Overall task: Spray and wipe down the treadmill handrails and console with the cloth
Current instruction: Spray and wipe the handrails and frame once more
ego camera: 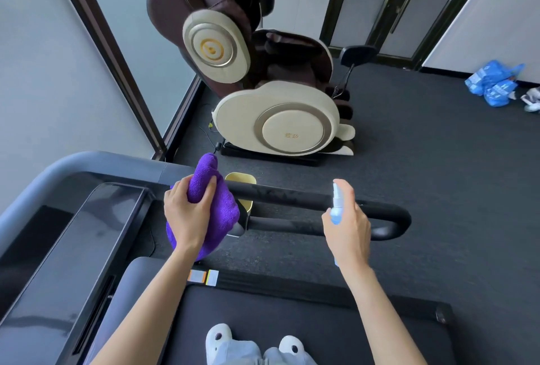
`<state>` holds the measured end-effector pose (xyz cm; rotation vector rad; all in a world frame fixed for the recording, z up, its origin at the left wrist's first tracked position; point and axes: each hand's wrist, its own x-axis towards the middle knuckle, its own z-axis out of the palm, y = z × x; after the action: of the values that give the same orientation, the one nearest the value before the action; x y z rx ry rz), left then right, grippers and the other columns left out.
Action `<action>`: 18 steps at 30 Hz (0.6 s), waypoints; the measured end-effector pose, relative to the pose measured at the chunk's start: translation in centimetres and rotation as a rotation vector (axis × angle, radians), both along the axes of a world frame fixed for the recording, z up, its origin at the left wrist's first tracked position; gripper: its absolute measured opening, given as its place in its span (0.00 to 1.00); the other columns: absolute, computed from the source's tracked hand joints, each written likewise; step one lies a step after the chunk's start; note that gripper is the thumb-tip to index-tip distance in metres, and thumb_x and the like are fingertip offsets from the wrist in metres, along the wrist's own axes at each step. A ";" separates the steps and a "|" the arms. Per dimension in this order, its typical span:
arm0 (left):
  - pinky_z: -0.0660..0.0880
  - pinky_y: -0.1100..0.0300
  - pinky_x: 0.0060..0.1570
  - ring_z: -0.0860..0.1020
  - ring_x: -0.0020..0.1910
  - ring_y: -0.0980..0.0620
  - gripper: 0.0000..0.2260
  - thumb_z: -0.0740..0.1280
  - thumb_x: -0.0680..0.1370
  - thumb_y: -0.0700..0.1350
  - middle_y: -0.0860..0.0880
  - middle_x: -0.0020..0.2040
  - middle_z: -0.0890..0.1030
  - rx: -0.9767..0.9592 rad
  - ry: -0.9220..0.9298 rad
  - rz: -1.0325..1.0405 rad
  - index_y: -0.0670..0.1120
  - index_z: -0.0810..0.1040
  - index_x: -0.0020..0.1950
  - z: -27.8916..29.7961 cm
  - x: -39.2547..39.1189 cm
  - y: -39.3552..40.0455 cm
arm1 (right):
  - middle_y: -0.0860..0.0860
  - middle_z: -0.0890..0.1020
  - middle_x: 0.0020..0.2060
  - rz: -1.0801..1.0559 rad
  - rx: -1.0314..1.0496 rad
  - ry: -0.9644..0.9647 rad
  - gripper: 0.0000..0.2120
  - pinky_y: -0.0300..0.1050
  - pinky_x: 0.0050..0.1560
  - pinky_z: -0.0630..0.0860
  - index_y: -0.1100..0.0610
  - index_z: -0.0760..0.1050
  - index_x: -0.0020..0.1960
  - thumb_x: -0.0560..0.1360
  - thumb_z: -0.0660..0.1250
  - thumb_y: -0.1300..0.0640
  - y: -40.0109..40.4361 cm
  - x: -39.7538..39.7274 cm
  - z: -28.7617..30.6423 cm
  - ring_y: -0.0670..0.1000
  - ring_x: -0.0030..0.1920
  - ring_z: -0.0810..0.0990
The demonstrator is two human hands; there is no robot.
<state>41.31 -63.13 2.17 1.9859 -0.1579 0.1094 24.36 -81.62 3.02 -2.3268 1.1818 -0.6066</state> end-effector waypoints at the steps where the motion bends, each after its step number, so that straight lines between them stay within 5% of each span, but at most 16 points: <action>1: 0.69 0.55 0.52 0.75 0.49 0.47 0.07 0.69 0.75 0.53 0.54 0.44 0.80 0.002 0.008 -0.012 0.50 0.79 0.46 -0.1 -0.5 -0.3 | 0.53 0.78 0.40 -0.008 0.022 -0.035 0.28 0.47 0.36 0.67 0.43 0.61 0.67 0.73 0.64 0.65 -0.2 -0.3 0.0 0.60 0.38 0.76; 15: 0.72 0.48 0.55 0.76 0.49 0.46 0.06 0.69 0.75 0.53 0.53 0.45 0.81 -0.001 0.023 -0.056 0.52 0.78 0.48 -0.5 -4.4 -4.0 | 0.56 0.81 0.47 -0.085 0.044 -0.045 0.29 0.52 0.36 0.75 0.43 0.61 0.68 0.74 0.65 0.65 -4.2 -6.5 -0.6 0.63 0.42 0.78; 18: 0.72 0.50 0.55 0.76 0.49 0.47 0.06 0.69 0.75 0.54 0.55 0.45 0.80 -0.001 0.024 -0.057 0.53 0.78 0.47 -0.6 -5.3 -4.5 | 0.57 0.80 0.47 -0.118 0.087 -0.074 0.27 0.49 0.40 0.70 0.44 0.62 0.67 0.74 0.64 0.65 -6.0 -7.9 -1.1 0.61 0.41 0.76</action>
<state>36.05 -67.61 1.58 1.9795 -0.1995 0.0490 16.49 -87.65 1.94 -2.1555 1.2923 -0.6628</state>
